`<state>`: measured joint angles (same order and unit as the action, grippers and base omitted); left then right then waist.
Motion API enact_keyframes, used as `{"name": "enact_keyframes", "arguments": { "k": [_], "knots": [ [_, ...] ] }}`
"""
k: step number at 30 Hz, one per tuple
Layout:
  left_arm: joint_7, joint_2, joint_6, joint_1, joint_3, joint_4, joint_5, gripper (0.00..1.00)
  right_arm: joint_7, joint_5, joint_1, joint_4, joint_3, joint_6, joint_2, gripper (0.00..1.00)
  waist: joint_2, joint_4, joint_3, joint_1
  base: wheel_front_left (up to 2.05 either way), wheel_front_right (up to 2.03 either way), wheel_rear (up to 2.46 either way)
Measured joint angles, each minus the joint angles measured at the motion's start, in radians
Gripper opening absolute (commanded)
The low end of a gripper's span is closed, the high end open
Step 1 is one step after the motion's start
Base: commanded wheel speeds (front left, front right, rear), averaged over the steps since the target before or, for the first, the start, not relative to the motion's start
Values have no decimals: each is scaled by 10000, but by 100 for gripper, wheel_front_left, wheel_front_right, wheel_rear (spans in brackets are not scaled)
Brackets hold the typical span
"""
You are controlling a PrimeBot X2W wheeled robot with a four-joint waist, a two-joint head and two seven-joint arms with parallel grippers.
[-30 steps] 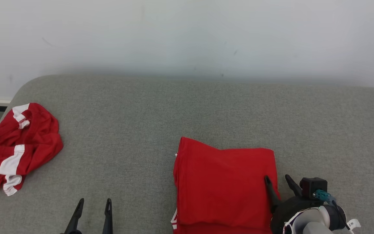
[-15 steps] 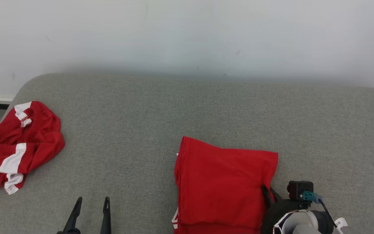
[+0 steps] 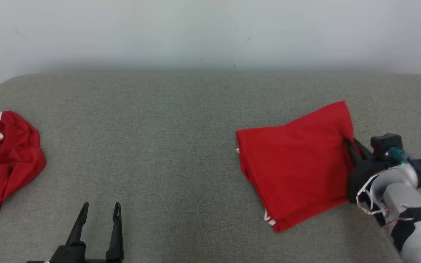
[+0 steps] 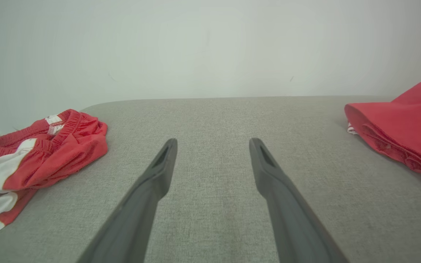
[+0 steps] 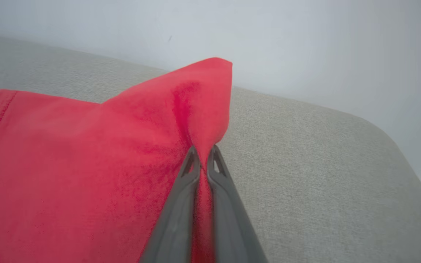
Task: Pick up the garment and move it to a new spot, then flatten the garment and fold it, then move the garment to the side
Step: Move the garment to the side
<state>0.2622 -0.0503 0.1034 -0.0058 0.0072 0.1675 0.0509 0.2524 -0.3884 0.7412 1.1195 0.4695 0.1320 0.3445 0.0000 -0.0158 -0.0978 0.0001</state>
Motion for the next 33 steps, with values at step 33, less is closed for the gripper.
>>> {"name": "enact_keyframes", "arguments": {
  "k": [33],
  "knots": [
    [2,-439,-69,-1613,-228,-1931,-541,100,-1026,-334,4105,336,2516,0,3919,0,2,1149,-3162,1,0,0,0]
  ]
}}
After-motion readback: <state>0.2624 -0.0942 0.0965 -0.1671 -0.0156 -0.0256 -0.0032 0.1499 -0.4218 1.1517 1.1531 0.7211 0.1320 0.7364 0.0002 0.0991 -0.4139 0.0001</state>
